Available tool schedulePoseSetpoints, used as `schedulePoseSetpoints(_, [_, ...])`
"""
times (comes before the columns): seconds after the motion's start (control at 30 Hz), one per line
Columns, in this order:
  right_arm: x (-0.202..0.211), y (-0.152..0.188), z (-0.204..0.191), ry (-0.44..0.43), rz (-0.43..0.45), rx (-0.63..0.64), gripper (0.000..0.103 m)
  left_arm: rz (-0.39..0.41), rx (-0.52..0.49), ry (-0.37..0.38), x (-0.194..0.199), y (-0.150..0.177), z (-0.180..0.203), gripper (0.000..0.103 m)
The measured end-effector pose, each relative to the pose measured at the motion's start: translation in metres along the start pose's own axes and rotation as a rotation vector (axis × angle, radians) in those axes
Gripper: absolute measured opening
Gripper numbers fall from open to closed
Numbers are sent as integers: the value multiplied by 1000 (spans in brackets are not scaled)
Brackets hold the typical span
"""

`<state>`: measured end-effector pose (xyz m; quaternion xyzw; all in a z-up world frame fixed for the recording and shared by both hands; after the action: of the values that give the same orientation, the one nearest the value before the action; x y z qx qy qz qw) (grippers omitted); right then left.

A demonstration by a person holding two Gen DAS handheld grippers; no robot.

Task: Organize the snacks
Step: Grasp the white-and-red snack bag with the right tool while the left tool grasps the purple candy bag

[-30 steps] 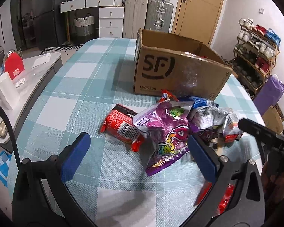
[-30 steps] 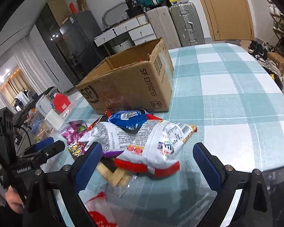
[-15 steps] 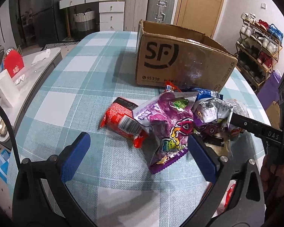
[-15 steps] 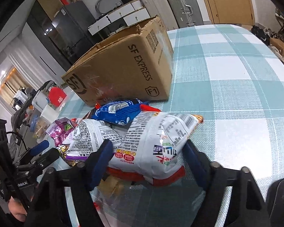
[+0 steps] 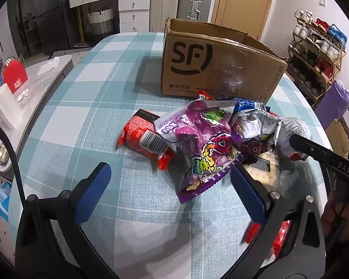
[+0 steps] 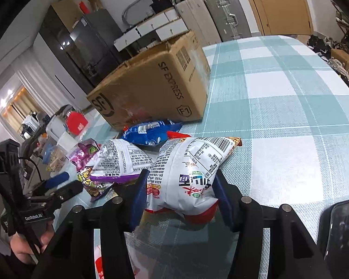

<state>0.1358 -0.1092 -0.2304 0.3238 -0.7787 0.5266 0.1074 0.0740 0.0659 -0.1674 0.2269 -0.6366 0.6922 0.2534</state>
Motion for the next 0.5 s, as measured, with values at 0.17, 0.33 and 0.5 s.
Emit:
schedulePoseSetpoints(0.17, [10,1,0,-14,18,-10,54,0,0,-11,4,2,-4,102])
schedulePoseSetpoints(0.33, [15,6,3,-48,24,-53,54,-19,30,0,3,4,-12,102])
schedulePoseSetpoints(0.5, [24,12,3,-62,38,-50,54,-60,122,71,-7,-2,-23,102])
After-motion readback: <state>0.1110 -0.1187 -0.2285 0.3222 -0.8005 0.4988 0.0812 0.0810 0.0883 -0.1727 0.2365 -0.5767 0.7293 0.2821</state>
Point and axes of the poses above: each gripper's, at about its wrist camera, not at the fingertips, and x roughly against the way its jaws point, z to its right, y to its underside, the point moved 2 cm from there along -x, roughly the way its jaws point, and after that the axes turned 13 degrees about z, right-handed, at the moved point
